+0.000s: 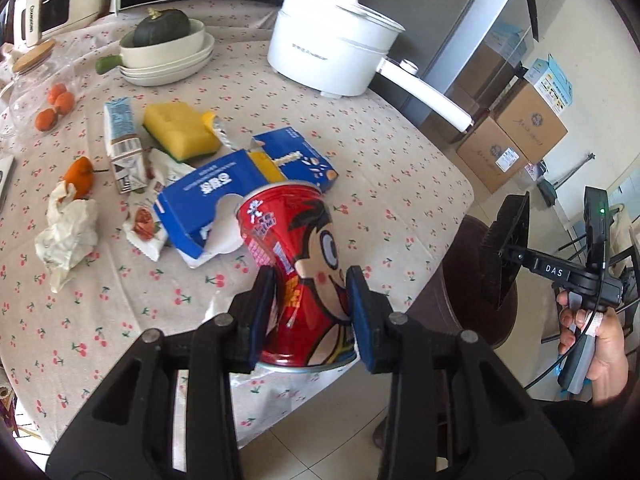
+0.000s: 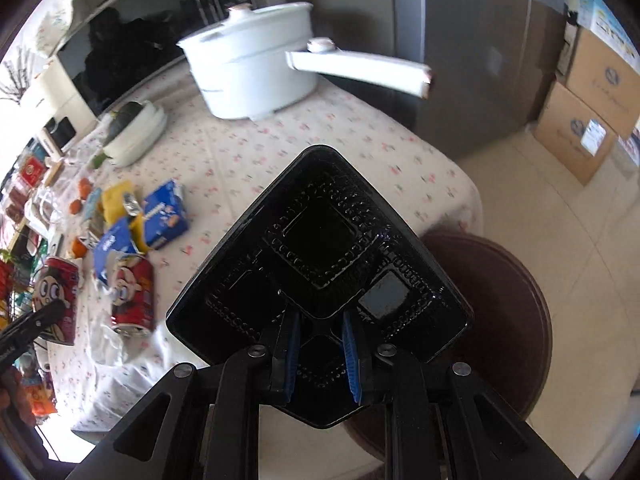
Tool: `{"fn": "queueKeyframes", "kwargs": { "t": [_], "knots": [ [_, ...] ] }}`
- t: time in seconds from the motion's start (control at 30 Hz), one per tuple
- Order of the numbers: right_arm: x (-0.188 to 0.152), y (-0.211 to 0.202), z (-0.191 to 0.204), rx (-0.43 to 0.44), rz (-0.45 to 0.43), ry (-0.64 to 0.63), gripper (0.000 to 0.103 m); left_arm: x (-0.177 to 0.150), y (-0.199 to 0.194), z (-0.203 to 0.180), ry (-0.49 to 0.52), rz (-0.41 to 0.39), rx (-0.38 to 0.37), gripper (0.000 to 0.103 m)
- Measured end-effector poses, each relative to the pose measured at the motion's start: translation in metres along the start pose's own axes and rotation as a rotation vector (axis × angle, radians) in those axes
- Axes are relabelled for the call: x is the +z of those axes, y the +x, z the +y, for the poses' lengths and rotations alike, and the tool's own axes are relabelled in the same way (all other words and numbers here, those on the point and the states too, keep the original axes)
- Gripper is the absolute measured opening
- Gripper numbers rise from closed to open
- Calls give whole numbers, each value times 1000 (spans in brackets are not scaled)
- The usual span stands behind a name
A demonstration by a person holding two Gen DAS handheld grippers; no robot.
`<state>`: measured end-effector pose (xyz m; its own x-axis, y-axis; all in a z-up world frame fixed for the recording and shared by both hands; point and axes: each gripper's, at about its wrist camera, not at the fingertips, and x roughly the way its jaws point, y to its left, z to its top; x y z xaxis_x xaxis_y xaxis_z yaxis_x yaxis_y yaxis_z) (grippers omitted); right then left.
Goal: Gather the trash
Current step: 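Carry the black tray to the brown bin and open the right tool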
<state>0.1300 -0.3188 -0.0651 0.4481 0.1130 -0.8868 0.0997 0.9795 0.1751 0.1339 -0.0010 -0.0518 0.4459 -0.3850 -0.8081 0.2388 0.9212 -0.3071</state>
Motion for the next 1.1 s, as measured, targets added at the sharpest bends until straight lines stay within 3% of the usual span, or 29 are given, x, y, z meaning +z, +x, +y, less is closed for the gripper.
{"fn": "queueKeyframes", "kwargs": {
  "t": [0.27, 0.47, 0.53, 0.57, 0.6, 0.63, 0.67, 0.8, 1.1],
  "knots": [
    [-22, 35, -71, -62, 167, 97, 20, 3, 36, -55, 55, 35, -47, 39],
    [-33, 47, -97, -52, 200, 138, 21, -4, 56, -103, 139, 56, -87, 39],
    [-35, 48, -102, -44, 200, 154, 25, -7, 62, -116, 162, 59, -97, 39],
    [-36, 49, -105, -40, 211, 165, 32, -8, 65, -121, 173, 61, -100, 39],
    [-36, 50, -110, -35, 220, 180, 41, -9, 68, -127, 183, 65, -103, 39],
    [-37, 48, -113, -33, 217, 198, 64, -10, 71, -131, 192, 69, -105, 39],
    [-37, 46, -119, -29, 209, 211, 75, -12, 75, -136, 201, 73, -108, 39],
    [-41, 33, -137, -7, 189, 232, 75, -18, 88, -157, 243, 96, -121, 39],
    [-58, -3, -169, -51, 122, 199, 76, -33, 123, -202, 308, 158, -150, 39]
  ]
}}
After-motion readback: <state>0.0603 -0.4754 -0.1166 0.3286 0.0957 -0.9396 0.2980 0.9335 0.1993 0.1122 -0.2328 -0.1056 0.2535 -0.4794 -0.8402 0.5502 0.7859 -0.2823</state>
